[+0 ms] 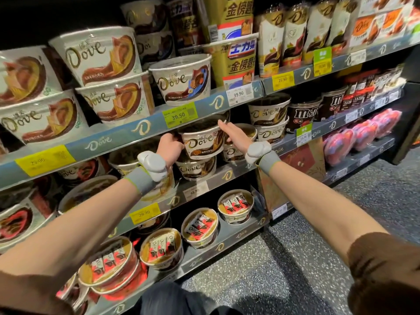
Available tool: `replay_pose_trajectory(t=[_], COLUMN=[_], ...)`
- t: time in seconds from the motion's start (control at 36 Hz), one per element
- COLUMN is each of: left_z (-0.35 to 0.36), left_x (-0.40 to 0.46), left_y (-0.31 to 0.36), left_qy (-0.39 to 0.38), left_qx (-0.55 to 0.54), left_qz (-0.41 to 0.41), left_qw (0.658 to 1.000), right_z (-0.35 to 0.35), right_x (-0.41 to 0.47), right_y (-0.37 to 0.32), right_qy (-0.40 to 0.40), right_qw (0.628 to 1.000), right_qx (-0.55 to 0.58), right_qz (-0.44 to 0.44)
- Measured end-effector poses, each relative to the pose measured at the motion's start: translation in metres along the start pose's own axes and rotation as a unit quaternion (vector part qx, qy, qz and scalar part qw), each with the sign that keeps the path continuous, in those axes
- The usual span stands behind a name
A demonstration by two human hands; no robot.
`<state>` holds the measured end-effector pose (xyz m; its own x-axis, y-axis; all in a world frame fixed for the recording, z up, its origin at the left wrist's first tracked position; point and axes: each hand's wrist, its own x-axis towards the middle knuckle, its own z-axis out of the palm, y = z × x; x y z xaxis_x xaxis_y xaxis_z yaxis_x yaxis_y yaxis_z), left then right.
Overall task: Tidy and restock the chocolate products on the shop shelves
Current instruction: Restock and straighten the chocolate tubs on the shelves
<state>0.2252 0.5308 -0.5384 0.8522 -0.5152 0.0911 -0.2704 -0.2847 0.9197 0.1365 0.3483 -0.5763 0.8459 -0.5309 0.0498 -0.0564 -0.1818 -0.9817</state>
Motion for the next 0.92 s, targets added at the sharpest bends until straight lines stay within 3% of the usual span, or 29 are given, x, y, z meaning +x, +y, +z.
replay_pose_trajectory(t=[0.58,0.92], left_z=[-0.006,-0.011], left_x=[0.047,0.043], left_y=[-0.043,-0.041], left_qy=[0.011,0.010], left_qx=[0.000,0.027], left_qz=[-0.017,-0.038], left_qw=[1.000,0.999], right_z=[0.023,0.012], right_x=[0.033,0.042], right_y=[0.014,0.030], right_qy=[0.038,0.011], right_qw=[0.995,0.996], right_qx=[-0.082,-0.084], right_qz=[0.044,0.022])
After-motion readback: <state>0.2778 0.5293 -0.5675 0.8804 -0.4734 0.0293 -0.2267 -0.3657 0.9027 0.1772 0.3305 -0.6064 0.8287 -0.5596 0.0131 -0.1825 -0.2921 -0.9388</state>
